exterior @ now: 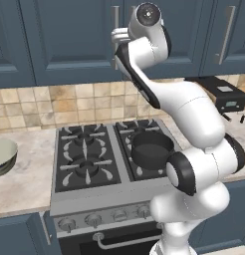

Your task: Open the cabinet and move the ladle to the pot. Then close the cabinet.

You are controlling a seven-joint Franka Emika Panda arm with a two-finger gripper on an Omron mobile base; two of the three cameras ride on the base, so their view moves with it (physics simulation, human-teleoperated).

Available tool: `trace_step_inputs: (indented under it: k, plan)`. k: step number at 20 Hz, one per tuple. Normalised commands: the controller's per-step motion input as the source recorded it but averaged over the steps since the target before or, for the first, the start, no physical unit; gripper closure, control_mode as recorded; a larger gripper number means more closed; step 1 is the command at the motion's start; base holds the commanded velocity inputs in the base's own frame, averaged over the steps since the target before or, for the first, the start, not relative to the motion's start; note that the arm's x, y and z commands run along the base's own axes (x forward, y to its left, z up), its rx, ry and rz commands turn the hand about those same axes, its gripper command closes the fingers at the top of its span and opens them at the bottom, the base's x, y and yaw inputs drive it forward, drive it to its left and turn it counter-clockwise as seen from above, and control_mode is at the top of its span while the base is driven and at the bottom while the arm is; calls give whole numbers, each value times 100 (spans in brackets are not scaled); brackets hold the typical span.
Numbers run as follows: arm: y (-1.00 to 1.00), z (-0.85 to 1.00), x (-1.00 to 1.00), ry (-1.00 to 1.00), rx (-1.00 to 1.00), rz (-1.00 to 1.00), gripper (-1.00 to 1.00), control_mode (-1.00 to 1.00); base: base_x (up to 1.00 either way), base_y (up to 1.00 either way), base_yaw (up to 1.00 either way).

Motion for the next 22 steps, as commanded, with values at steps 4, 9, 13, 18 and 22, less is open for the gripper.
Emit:
trace_step_inputs:
  k: [4,9,13,18,22]
  plan:
    - [0,0,44,0,0,-4,-100,-100,0,0,0]
    - [-3,0,48,0,0,-2,-100,-100,0,0,0]
    - [-7,0,46,0,0,-2,-100,-100,0,0,0]
    - [-19,0,35,0,0,-3,100,-100,0,0,0]
    - [-56,0,9,0,1,-9,100,-100,0,0,0]
